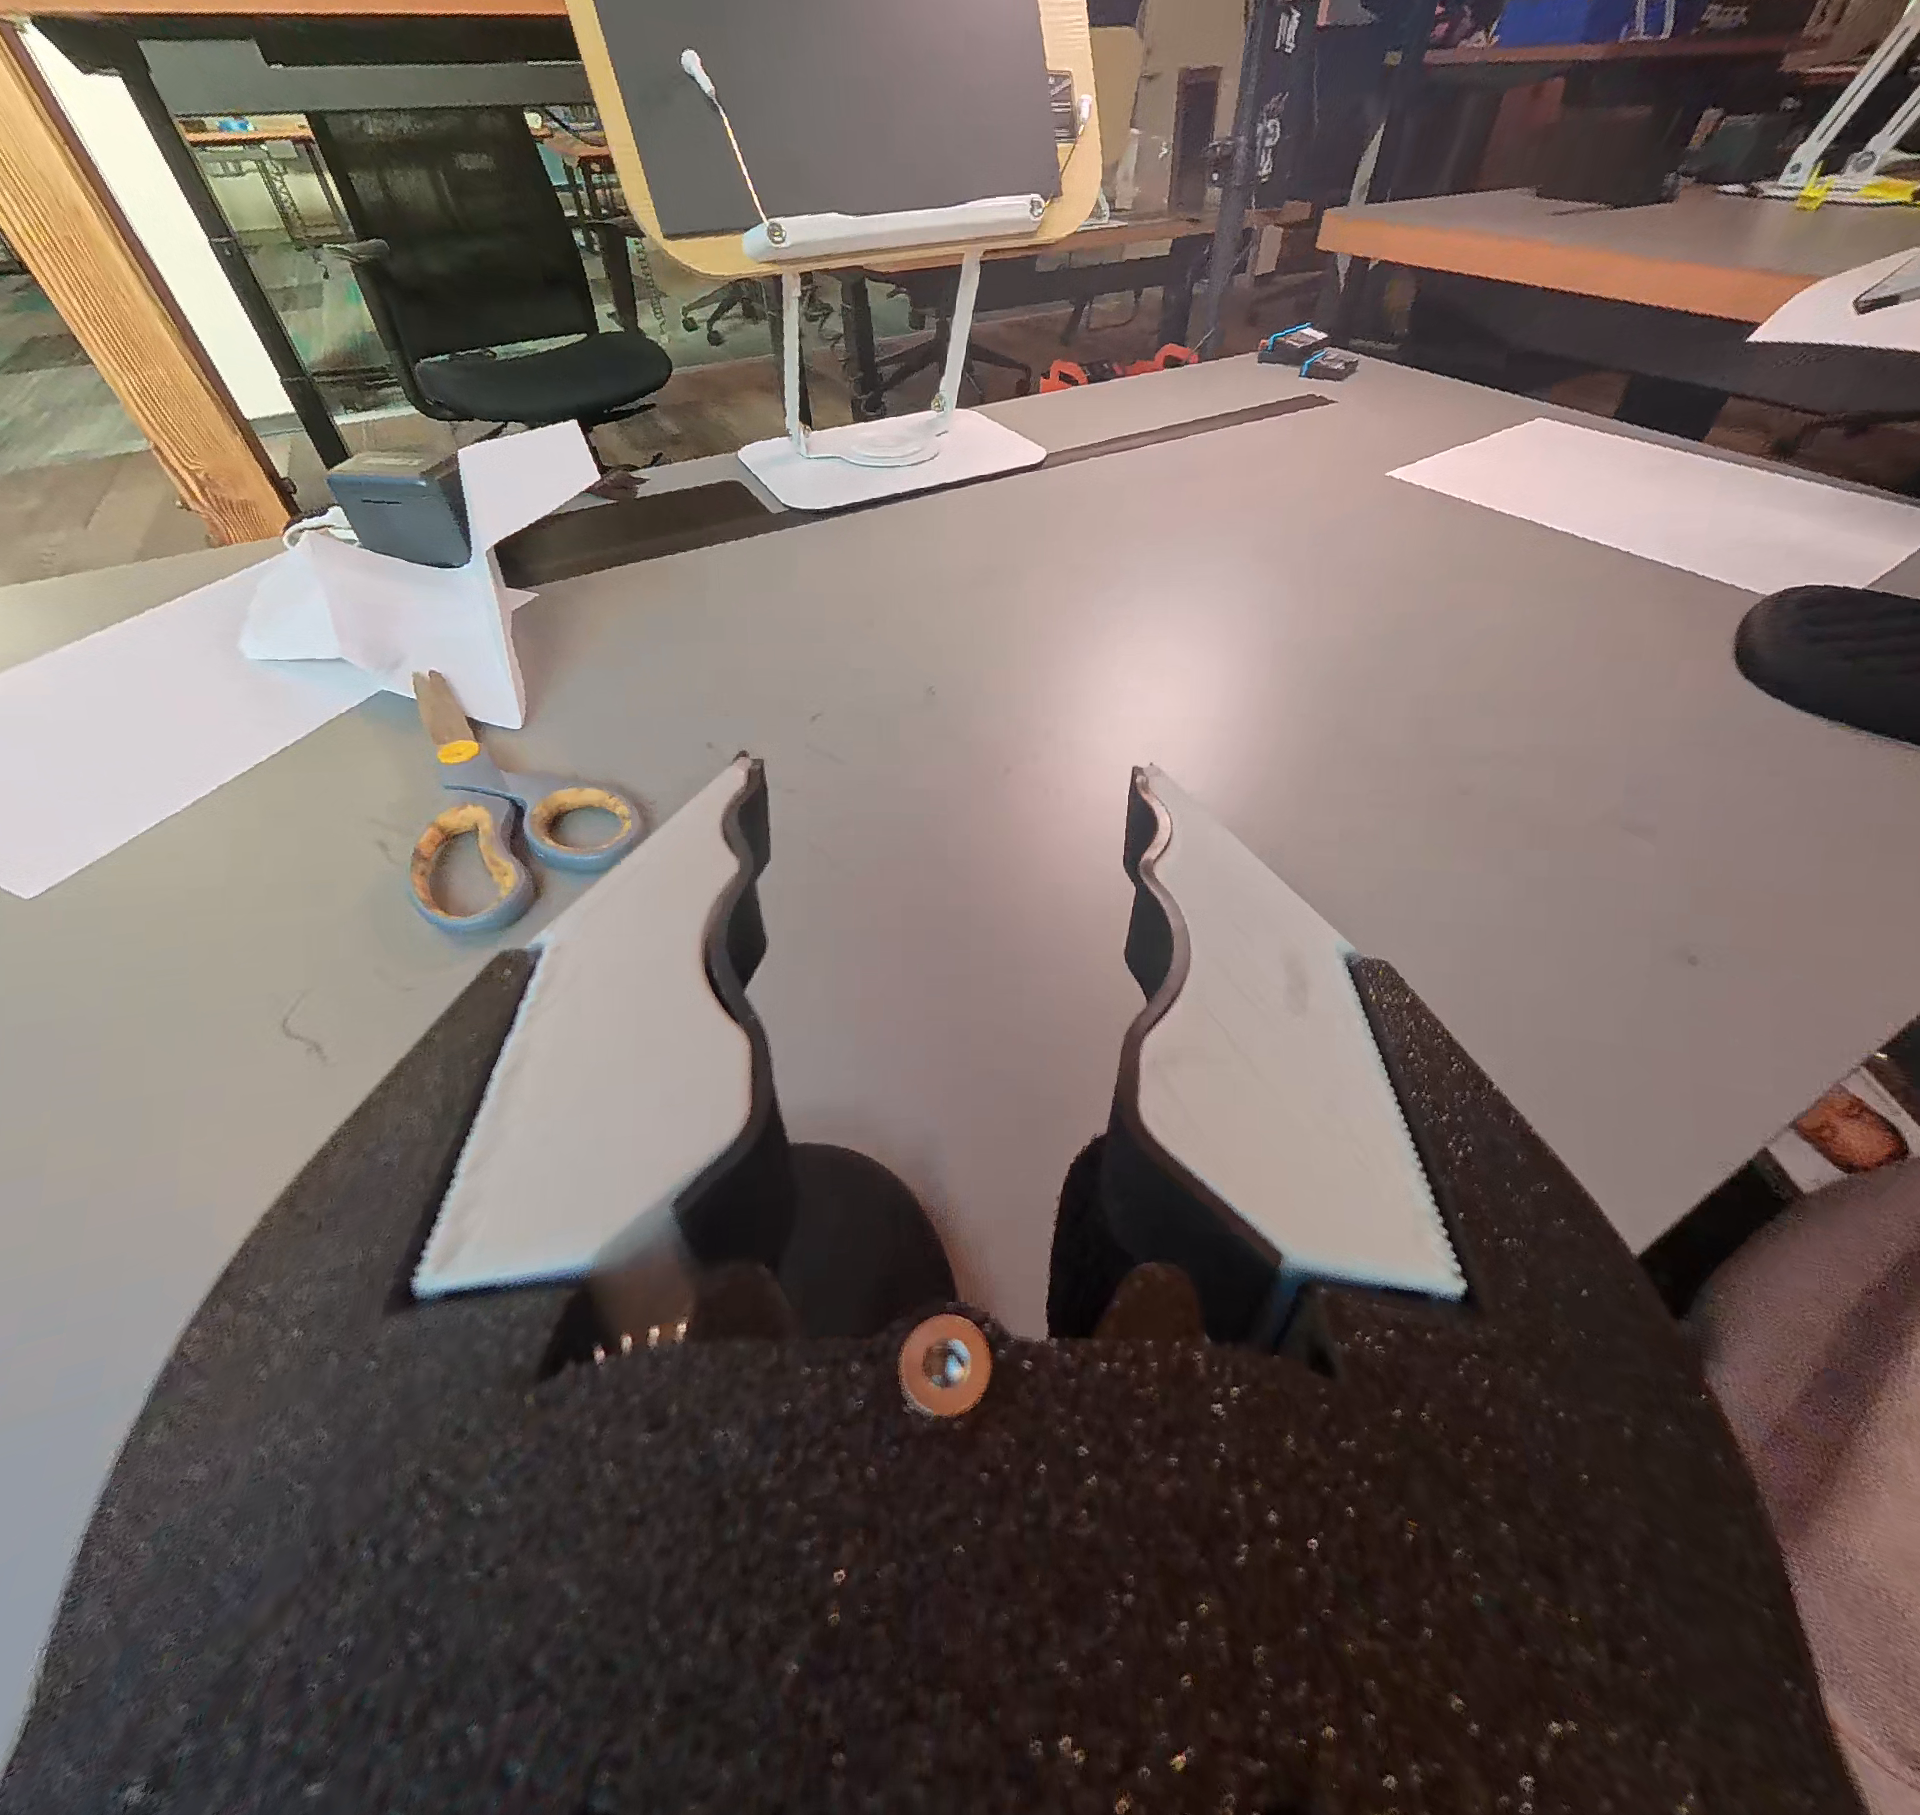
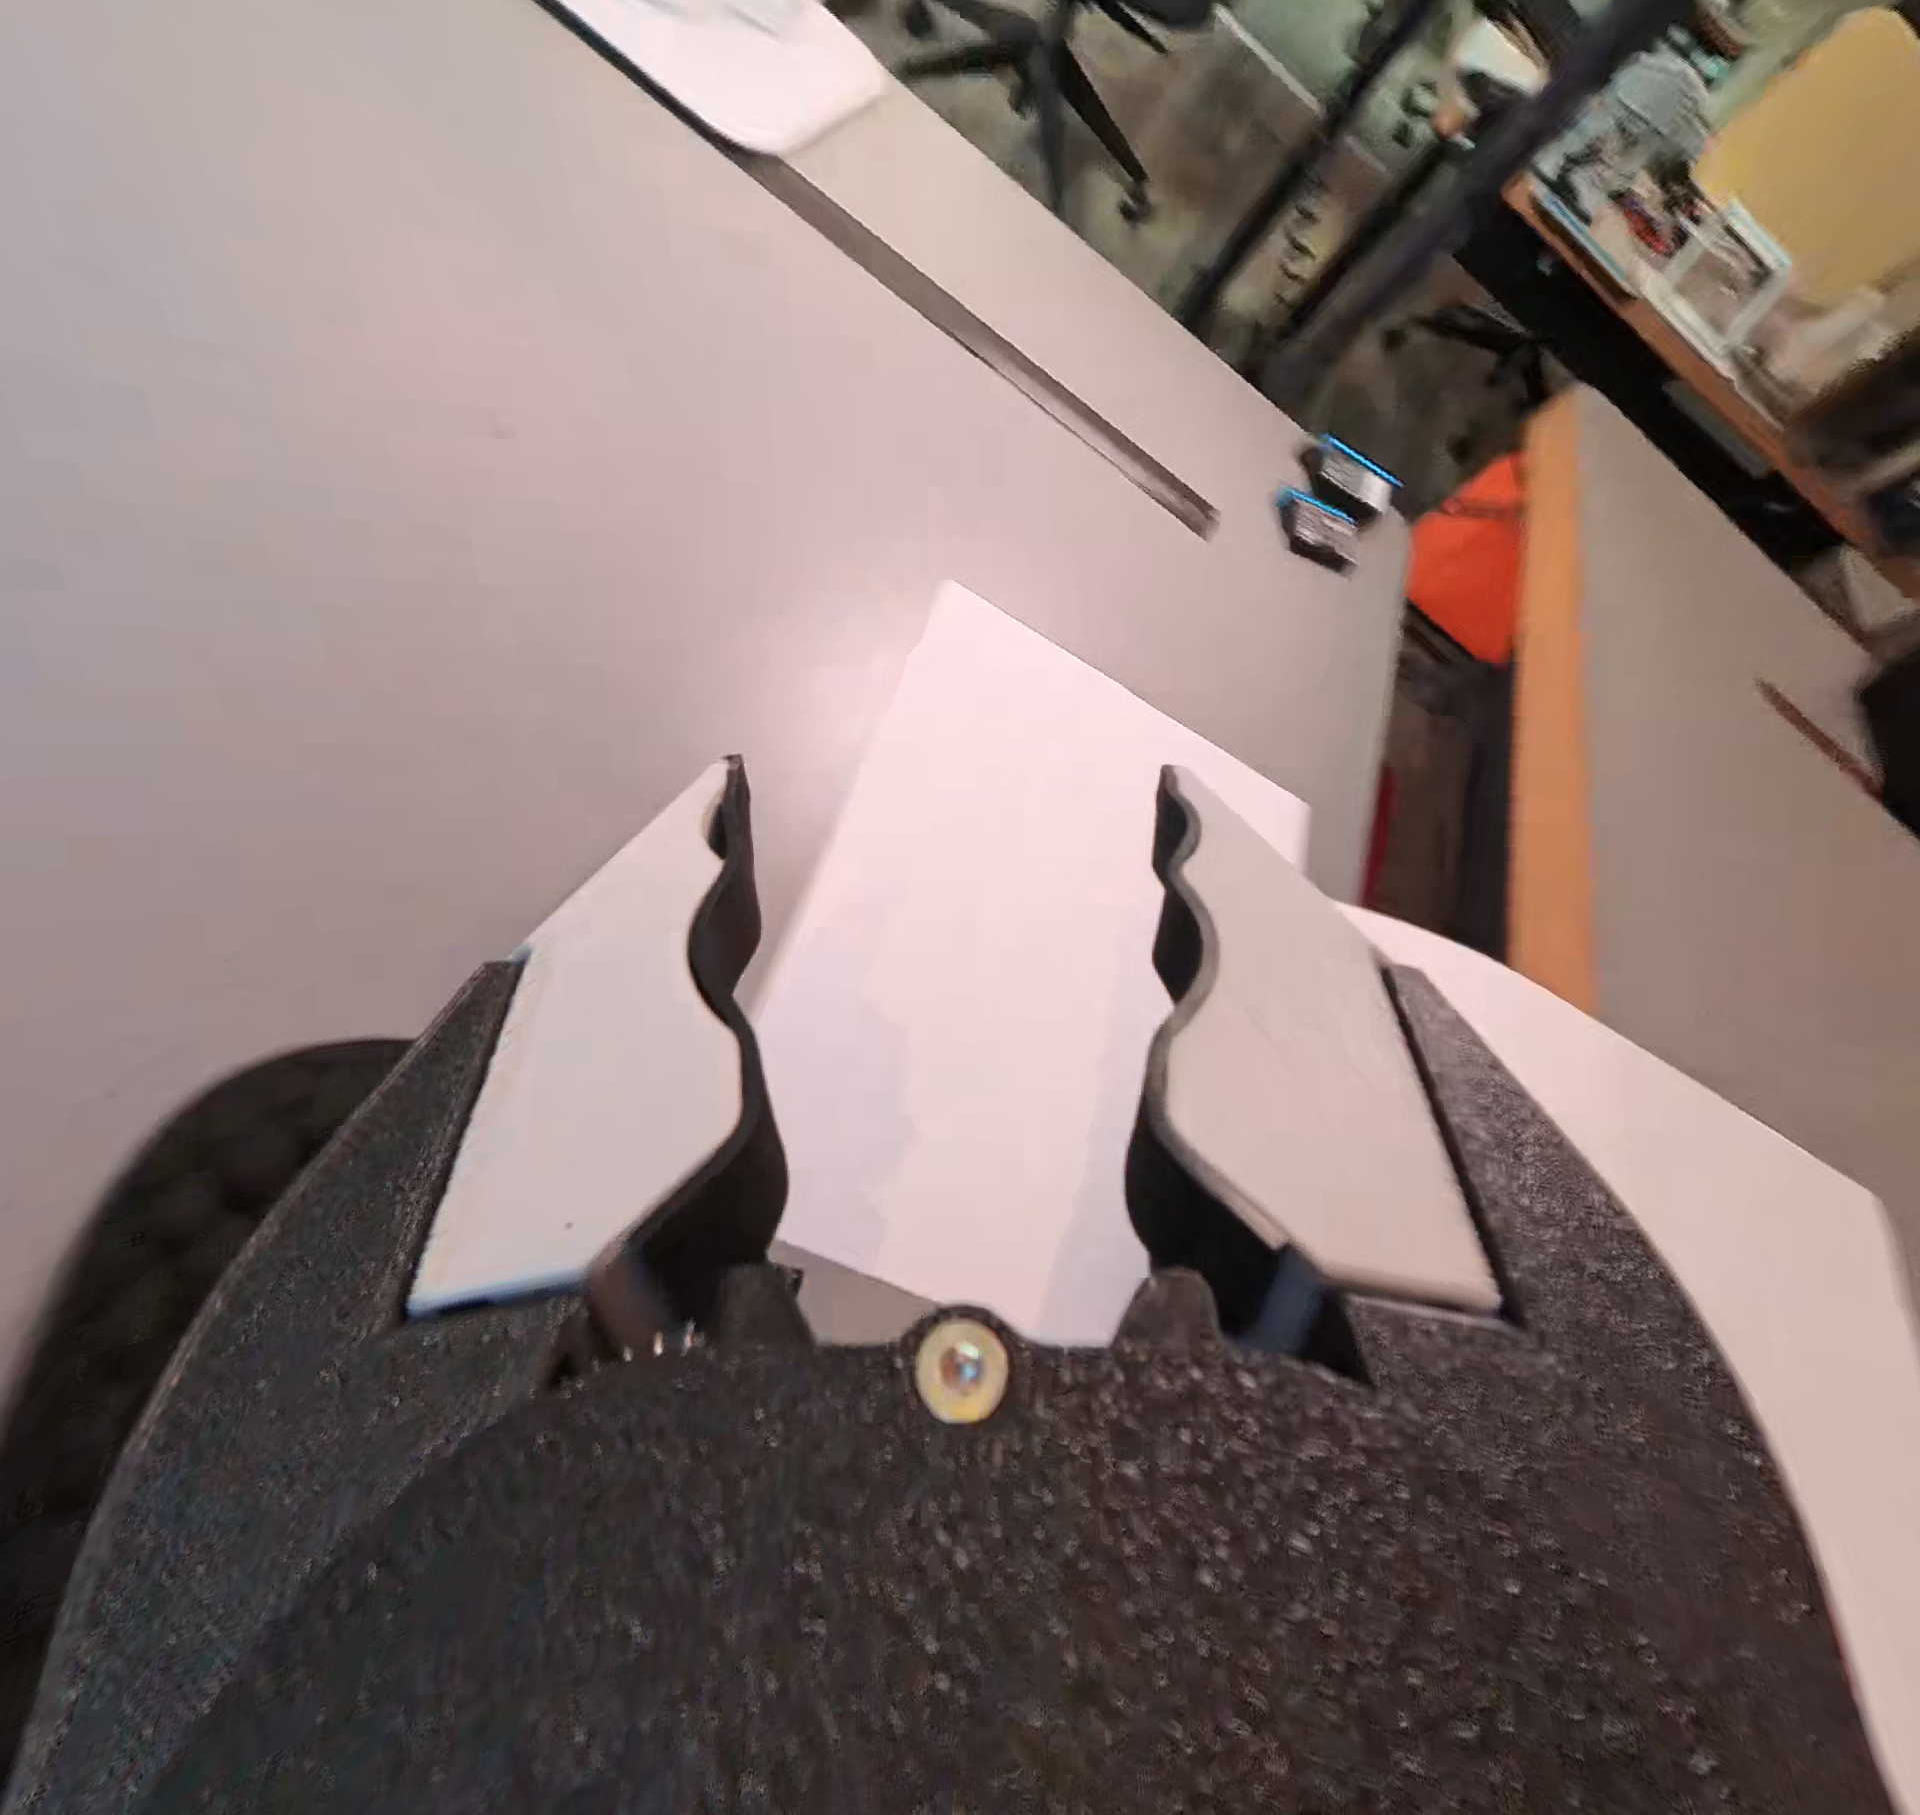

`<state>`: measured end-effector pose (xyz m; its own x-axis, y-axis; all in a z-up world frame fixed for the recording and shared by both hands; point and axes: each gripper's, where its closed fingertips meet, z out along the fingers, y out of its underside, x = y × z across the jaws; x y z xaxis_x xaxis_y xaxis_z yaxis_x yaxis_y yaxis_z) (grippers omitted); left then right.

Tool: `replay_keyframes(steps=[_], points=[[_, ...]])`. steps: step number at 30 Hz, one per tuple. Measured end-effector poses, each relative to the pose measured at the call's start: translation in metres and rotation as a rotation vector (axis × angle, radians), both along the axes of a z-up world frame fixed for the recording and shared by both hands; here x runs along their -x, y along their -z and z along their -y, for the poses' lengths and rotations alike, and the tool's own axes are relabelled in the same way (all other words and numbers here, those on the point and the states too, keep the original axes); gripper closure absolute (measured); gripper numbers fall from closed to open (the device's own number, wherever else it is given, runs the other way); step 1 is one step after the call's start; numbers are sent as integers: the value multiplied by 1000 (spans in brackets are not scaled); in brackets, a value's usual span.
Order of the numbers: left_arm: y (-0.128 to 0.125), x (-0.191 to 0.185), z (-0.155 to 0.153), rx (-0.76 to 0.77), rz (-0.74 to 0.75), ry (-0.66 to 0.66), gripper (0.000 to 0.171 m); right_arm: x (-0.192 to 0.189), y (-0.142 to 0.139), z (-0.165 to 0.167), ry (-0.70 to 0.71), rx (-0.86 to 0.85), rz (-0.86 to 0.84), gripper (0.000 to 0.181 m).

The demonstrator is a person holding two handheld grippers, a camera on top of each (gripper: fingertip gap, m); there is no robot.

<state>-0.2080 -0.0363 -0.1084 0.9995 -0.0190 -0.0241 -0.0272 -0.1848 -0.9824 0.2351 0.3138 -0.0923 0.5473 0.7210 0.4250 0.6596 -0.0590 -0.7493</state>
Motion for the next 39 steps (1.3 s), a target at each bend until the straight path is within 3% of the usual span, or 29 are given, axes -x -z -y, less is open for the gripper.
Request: replay_keyframes(steps=[5, 9, 12, 15, 19, 23, 25, 28, 31, 35, 39], points=[[11, 50, -35, 43, -21, 7, 103, 128, 35, 64, -237, 103, -183, 96], [16, 103, -56, 123, -70, -18, 101, 192, 61, 94, -330, 271, -190, 95], [5, 125, -67, 135, -36, -63, 101, 227, 51, 112, -348, 380, -255, 97], [-5, 122, -72, 110, 24, -64, 101, 253, 36, 124, -385, 404, -309, 97], [5, 104, -55, 110, -45, -36, 101, 248, 41, 145, -455, 362, -323, 94], [-7, 62, -14, 37, -114, -25, 103, 216, 34, 202, -538, 312, -520, 94], [-12, 31, 11, 21, -59, -45, 103, 203, 25, 226, -518, 281, -595, 98], [-20, -25, 47, 2, 139, -18, 103, 193, 8, 265, -525, 374, -634, 87], [-18, -65, 84, -5, 146, 14, 102, 172, 3, 292, -568, 288, -571, 84], [-1, -82, 114, 34, 116, -33, 102, 160, 6, 314, -569, 288, -578, 81], [3, -71, 116, 47, 96, -105, 102, 163, 11, 316, -572, 257, -563, 83]])
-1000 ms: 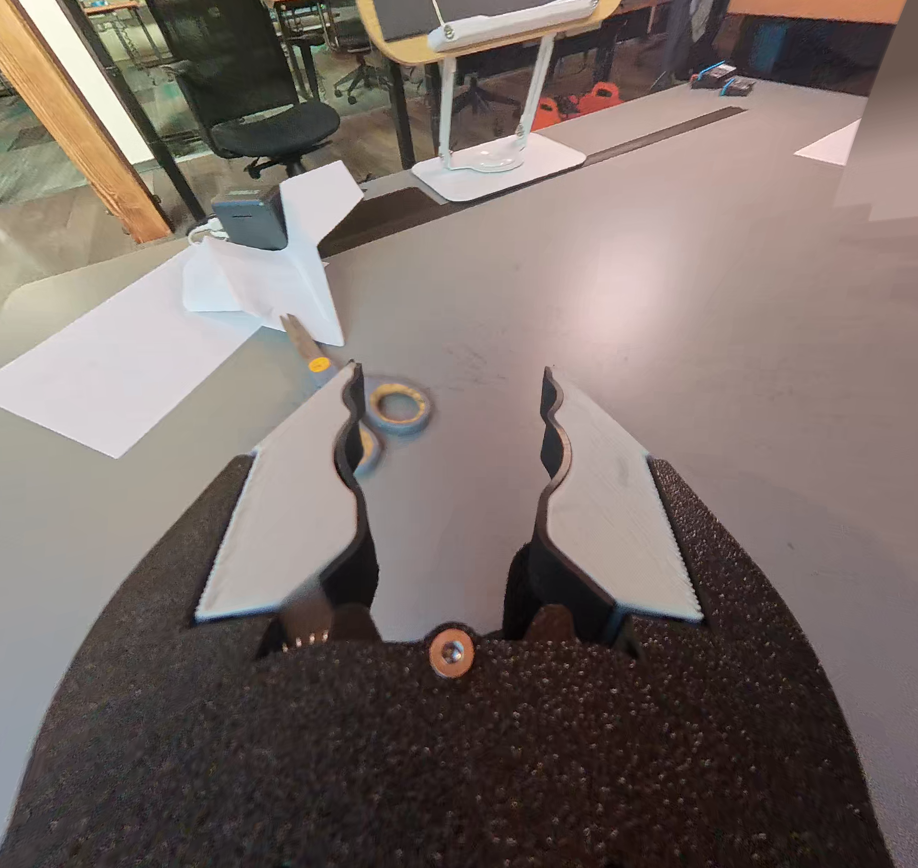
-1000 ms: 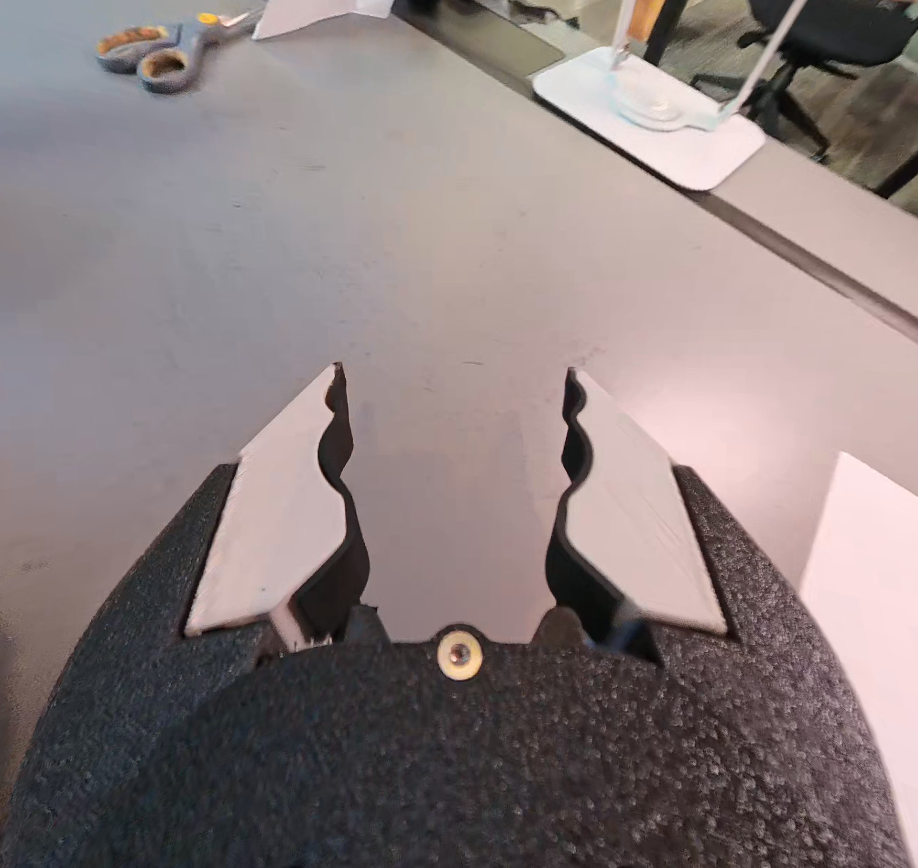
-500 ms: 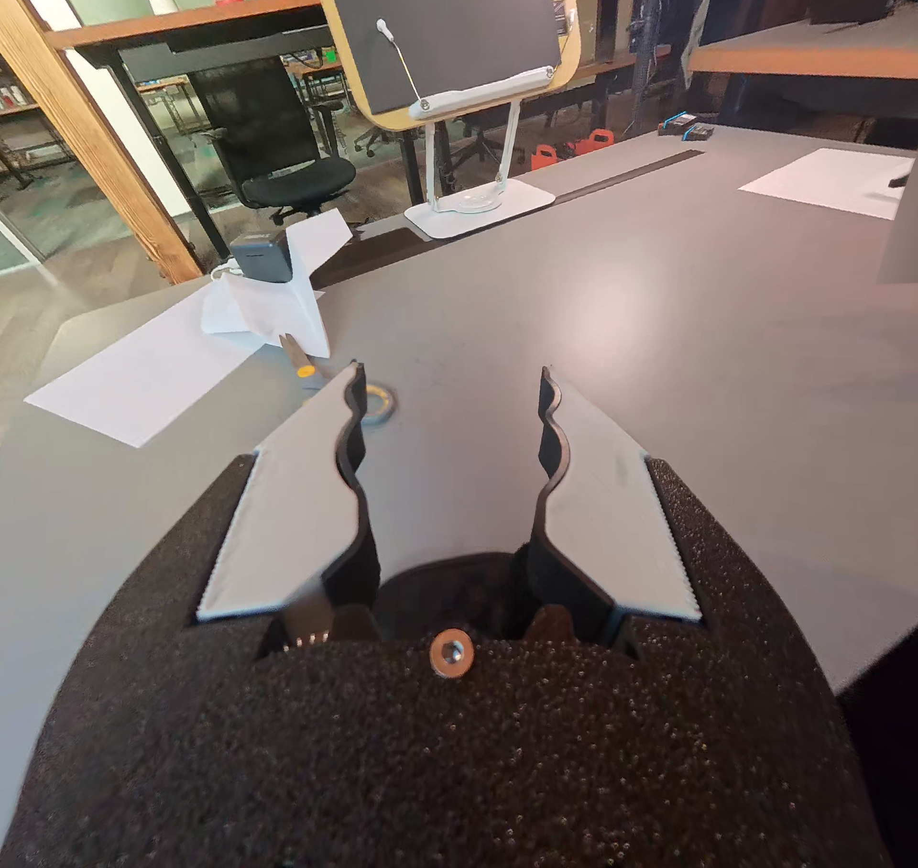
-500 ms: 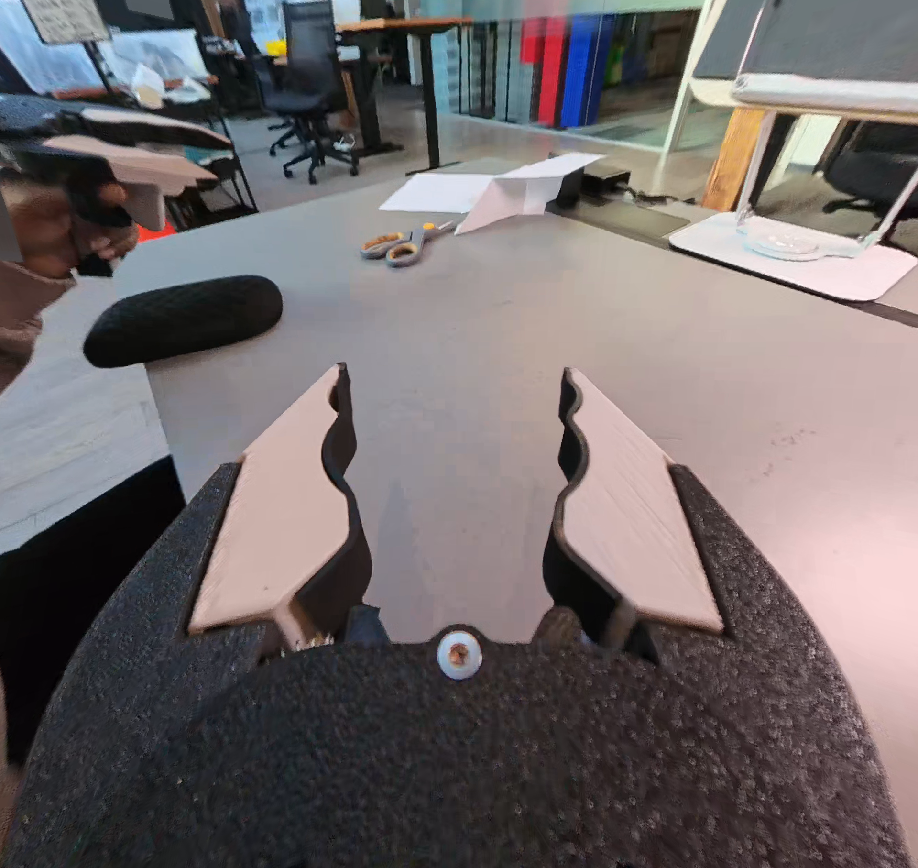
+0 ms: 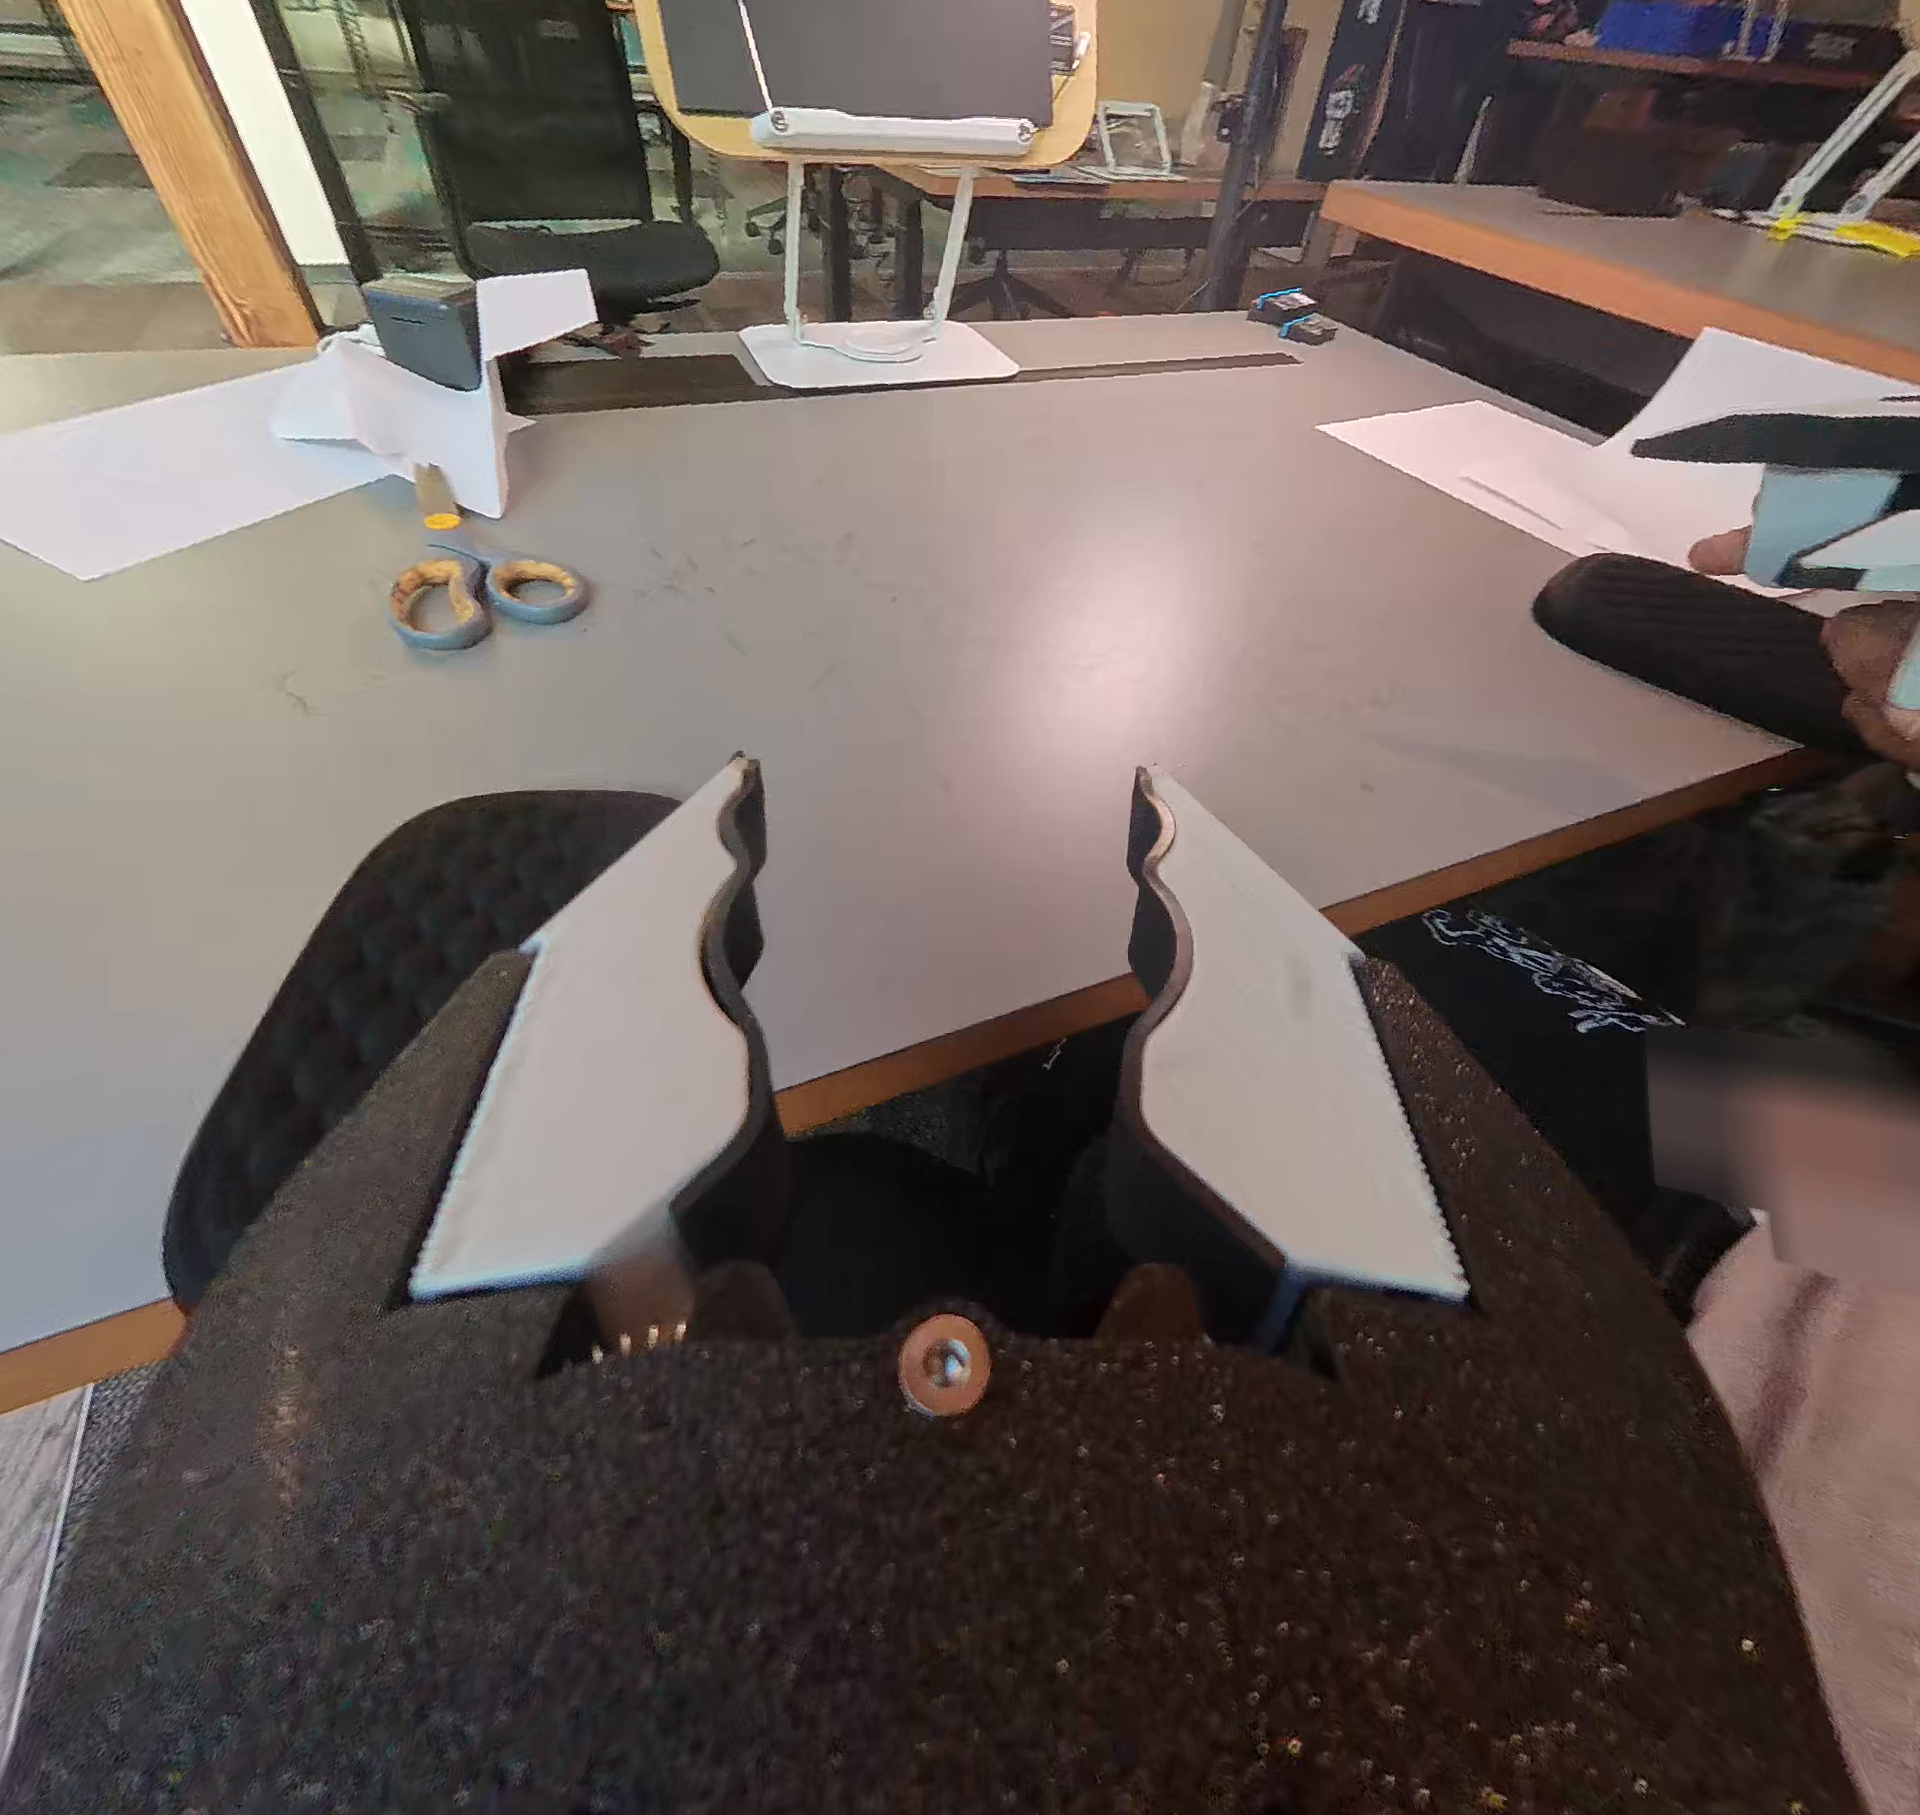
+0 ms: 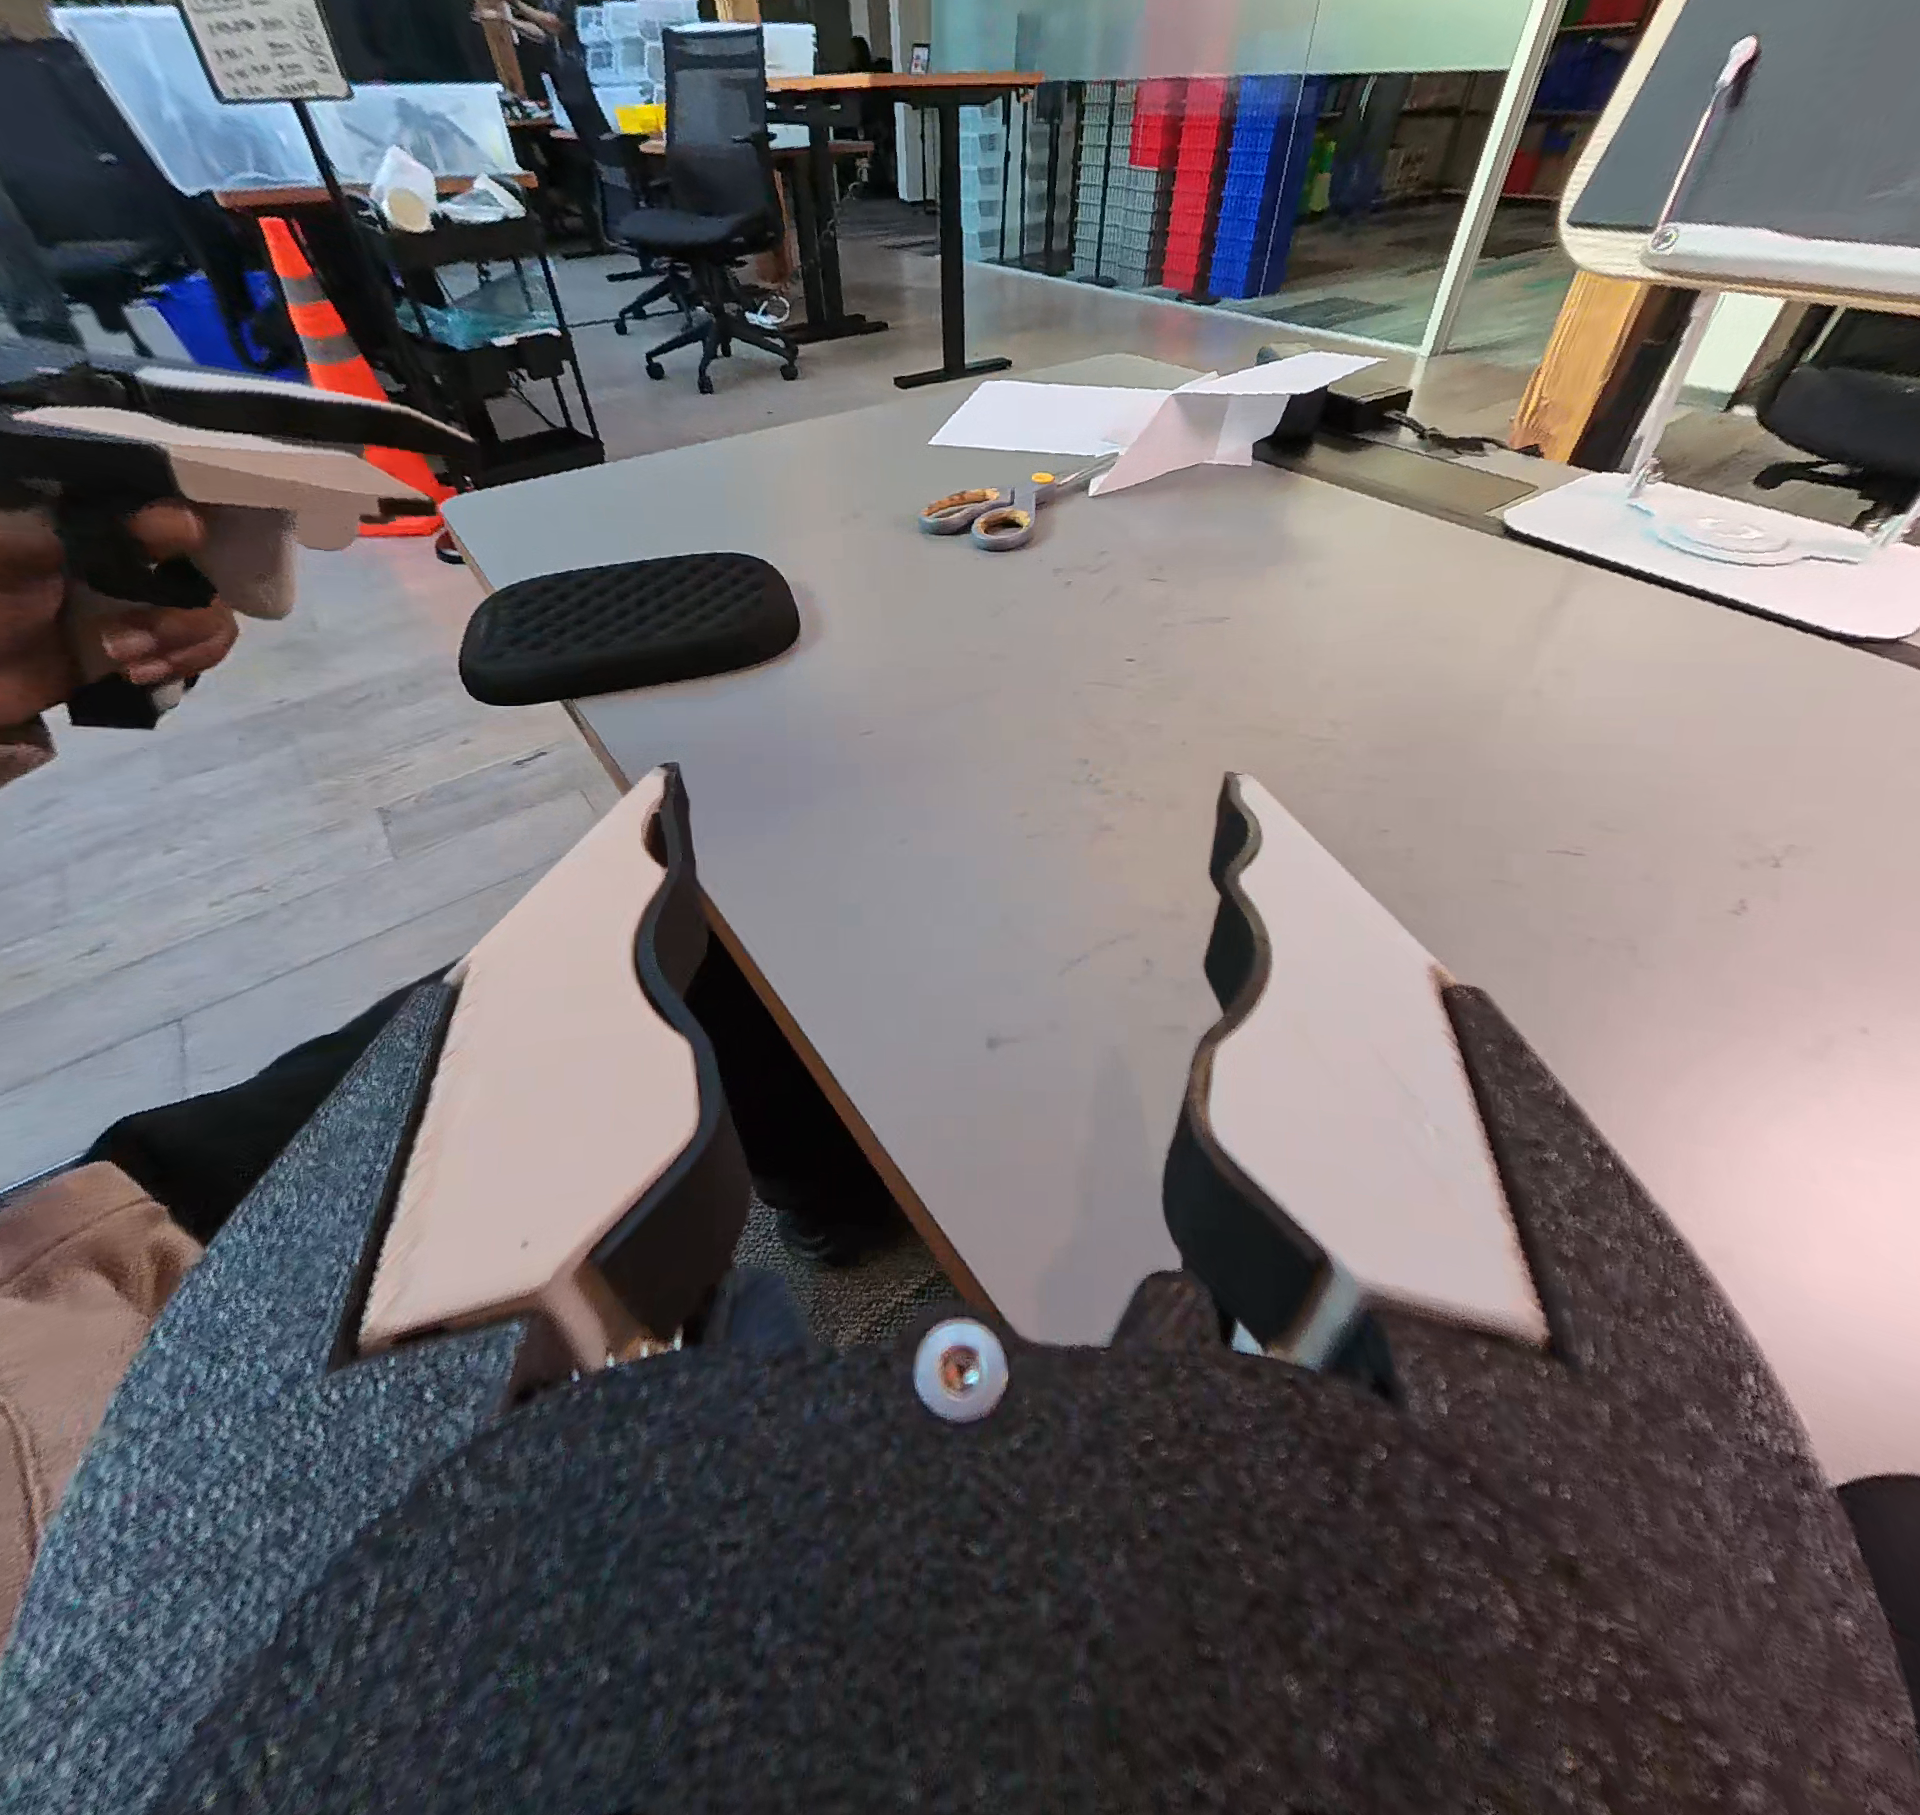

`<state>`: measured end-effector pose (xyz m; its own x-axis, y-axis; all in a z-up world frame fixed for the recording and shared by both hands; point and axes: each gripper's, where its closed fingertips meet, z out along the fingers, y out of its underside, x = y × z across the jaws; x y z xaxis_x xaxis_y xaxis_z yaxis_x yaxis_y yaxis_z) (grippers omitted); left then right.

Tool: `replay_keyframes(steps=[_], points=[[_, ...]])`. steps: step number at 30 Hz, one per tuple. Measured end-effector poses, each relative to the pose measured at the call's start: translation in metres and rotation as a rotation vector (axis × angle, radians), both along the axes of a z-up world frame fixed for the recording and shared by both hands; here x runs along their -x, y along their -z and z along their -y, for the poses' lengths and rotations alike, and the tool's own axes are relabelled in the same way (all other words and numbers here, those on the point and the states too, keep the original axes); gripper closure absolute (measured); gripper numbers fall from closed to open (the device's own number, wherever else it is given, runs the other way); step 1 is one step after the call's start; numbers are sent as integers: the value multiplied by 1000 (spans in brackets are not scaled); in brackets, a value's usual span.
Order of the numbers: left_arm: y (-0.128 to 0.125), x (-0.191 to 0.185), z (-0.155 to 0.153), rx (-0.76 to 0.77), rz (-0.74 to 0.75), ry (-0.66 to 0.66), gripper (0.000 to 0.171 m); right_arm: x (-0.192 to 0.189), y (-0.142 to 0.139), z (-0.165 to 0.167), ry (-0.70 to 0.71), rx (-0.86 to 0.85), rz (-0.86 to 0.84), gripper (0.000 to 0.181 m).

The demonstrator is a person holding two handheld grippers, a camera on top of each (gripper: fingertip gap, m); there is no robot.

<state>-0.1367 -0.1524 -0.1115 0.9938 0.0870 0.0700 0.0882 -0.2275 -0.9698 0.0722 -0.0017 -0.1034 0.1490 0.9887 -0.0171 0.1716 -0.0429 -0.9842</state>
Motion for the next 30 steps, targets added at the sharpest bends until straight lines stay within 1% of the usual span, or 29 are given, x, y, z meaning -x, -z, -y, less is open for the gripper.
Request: replay_keyframes(steps=[2, 4, 6, 10, 12, 14, 15, 17, 19, 20, 22, 24, 27, 30], points=[[-3, 17, -13, -1, 6, -36, 103, 8, 4, -7, 22, -4, 2, 84], [-5, 41, -35, 3, 25, -56, 106, 19, 7, -17, 45, 2, 12, 84], [-7, 72, -64, 8, 8, -58, 106, 31, 12, -30, 73, -12, 37, 84], [-21, 127, -133, 20, -45, 7, 106, 43, 20, -60, 144, -88, 105, 84], [-28, 142, -162, 36, -68, 27, 106, 39, 21, -73, 196, -109, 114, 85], [-34, 148, -181, 37, -73, 24, 106, 34, 22, -81, 228, -95, 100, 85], [-32, 148, -187, 47, -69, 18, 106, 31, 21, -84, 232, -83, 86, 85], [-17, 151, -193, 94, -75, -26, 106, 25, 19, -87, 225, -73, 63, 86], [6, 160, -194, 167, -64, -78, 106, 17, 17, -89, 212, -71, 52, 86], [17, 165, -197, 212, -50, -83, 106, 13, 15, -89, 205, -74, 35, 88], [35, 187, -205, 323, -76, -106, 106, 7, 13, -89, 194, -73, 2, 93], [43, 208, -217, 387, -114, -111, 106, 5, 13, -93, 209, -69, -25, 93], [48, 222, -239, 404, -79, -66, 105, 3, 11, -103, 288, -80, -43, 93], [63, 232, -257, 428, -47, -27, 105, 5, 13, -111, 348, -67, -42, 93]])
